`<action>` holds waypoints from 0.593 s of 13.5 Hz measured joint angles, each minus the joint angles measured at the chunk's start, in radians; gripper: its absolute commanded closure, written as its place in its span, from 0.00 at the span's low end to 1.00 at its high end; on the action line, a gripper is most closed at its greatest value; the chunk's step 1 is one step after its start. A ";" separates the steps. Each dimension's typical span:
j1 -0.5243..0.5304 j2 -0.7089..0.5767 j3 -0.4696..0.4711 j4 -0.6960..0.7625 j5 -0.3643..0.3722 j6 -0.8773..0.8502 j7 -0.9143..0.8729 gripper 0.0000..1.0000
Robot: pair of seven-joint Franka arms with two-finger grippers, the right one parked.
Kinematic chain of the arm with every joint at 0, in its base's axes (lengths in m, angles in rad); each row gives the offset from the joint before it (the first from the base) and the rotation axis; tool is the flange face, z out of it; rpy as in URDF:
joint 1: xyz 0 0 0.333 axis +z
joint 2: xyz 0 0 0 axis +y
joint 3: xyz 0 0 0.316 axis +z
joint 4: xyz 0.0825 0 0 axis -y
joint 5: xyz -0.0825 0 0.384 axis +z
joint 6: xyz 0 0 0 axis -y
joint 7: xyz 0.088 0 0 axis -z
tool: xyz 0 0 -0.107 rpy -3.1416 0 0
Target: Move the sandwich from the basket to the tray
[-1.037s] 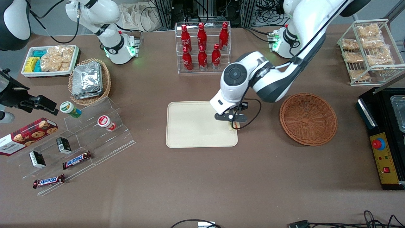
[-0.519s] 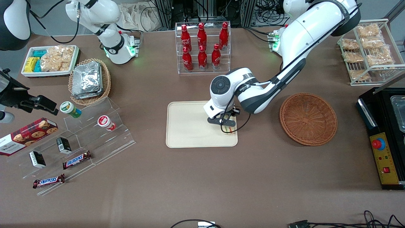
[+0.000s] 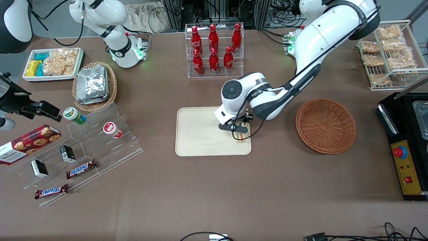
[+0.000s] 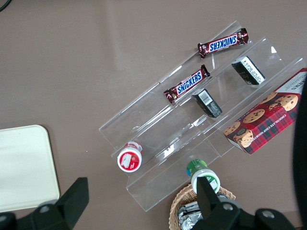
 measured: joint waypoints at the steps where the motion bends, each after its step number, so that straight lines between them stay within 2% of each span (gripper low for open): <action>1: 0.002 -0.002 0.000 0.002 0.000 -0.004 -0.020 0.00; 4: 0.017 -0.060 -0.011 0.039 -0.015 -0.099 -0.040 0.00; 7: 0.052 -0.202 -0.016 0.112 -0.140 -0.221 -0.013 0.00; 8: 0.066 -0.254 -0.012 0.128 -0.159 -0.256 0.003 0.00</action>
